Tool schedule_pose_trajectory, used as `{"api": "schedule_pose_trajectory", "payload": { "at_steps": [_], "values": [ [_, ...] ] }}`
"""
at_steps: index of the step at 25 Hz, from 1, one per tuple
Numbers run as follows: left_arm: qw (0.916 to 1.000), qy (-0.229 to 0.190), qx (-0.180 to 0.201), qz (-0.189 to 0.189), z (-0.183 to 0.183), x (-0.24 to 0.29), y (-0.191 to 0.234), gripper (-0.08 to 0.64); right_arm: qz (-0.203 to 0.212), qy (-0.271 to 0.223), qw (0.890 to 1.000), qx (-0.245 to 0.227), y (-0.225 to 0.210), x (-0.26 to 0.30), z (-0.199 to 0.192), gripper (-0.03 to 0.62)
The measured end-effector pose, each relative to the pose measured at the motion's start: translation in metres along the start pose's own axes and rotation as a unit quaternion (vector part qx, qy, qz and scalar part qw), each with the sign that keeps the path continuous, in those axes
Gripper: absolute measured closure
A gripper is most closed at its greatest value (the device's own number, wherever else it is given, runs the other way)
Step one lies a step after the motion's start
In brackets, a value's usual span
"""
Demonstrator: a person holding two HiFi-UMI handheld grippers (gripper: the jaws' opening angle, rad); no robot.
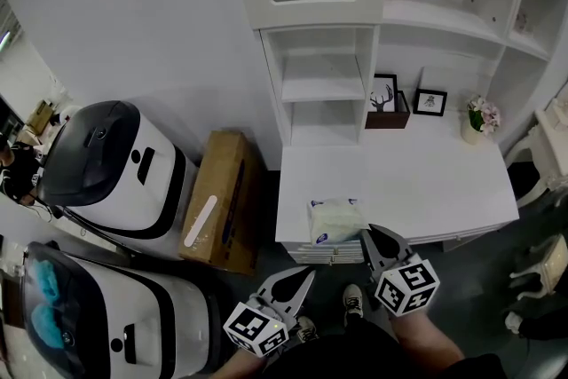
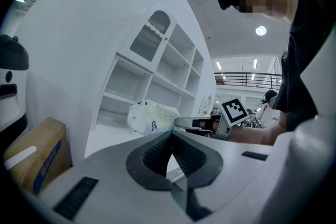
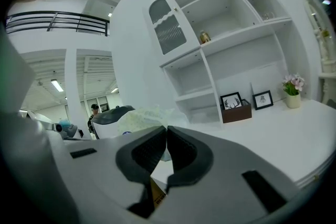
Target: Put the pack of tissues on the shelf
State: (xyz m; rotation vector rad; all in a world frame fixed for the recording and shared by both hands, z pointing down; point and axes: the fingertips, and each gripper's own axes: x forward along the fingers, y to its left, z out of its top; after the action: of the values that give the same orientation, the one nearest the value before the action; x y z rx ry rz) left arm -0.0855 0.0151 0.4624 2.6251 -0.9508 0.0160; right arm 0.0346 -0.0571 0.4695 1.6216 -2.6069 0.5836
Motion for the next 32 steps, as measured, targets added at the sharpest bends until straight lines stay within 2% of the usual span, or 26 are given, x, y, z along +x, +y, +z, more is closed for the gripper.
{"api": "schedule_pose_trajectory", "payload": {
  "at_steps": [11, 21, 32],
  "values": [
    [0.9997, 0.005, 0.001, 0.024, 0.003, 0.035, 0.004, 0.557, 0.021, 0.007, 1.0, 0.01, -0.035, 0.02, 0.007, 0.584],
    [0.9982, -0.017, 0.007, 0.057, 0.017, 0.059, 0.016, 0.557, 0.046, 0.015, 0.999, 0.004, -0.057, 0.042, 0.019, 0.584],
    [0.9961, -0.021, -0.002, 0.086, 0.015, 0.078, 0.019, 0.557, 0.072, 0.027, 0.997, 0.004, -0.076, 0.062, 0.022, 0.584]
  ]
}}
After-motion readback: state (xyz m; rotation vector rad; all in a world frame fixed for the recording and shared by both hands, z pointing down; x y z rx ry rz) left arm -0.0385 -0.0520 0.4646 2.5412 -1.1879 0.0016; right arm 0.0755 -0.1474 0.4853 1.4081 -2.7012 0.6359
